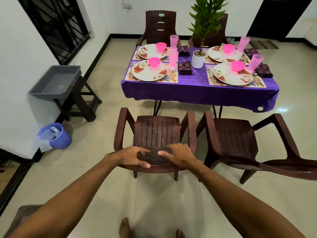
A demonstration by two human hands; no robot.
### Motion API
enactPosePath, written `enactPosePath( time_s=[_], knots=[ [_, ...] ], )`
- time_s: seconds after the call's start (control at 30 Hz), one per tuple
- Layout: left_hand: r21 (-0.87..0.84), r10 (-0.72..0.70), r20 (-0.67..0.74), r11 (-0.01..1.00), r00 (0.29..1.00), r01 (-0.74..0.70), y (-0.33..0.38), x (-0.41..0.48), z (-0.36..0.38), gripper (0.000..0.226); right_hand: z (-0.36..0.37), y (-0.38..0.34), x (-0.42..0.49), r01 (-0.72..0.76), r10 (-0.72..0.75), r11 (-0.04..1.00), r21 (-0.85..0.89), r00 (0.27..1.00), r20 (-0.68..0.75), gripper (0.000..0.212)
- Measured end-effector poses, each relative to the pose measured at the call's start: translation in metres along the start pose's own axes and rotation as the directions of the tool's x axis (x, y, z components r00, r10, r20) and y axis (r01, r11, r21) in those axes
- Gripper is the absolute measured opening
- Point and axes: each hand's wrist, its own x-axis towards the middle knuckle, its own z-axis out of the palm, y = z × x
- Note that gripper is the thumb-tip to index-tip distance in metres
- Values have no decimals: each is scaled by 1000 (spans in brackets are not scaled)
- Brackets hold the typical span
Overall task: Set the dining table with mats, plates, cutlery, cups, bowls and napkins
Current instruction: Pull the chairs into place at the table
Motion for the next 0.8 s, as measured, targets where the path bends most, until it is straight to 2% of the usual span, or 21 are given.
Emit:
enactPosePath(
  time_s=[0.13, 0.27, 0.53, 0.8],
  knots=[
    [33, -55, -161, 998, 985, 61, -65, -10, -50, 90, 5, -52, 56, -45, 43, 998, -43, 998, -43, 52],
    [61, -57, -284, 995, 957, 77, -132, -20, -105, 62, 18, -115, 115, -100, 99, 995, -18, 993, -71, 41],
    [43, -50, -359, 997, 932, 69, -236, -19, -217, 52, 29, -220, 231, -159, 169, 982, 106, 982, -84, 39],
    [62, -15, -405, 997, 914, 44, -339, 48, -354, 47, 25, -260, 426, -213, 231, 964, 158, 967, -107, 44]
  ],
)
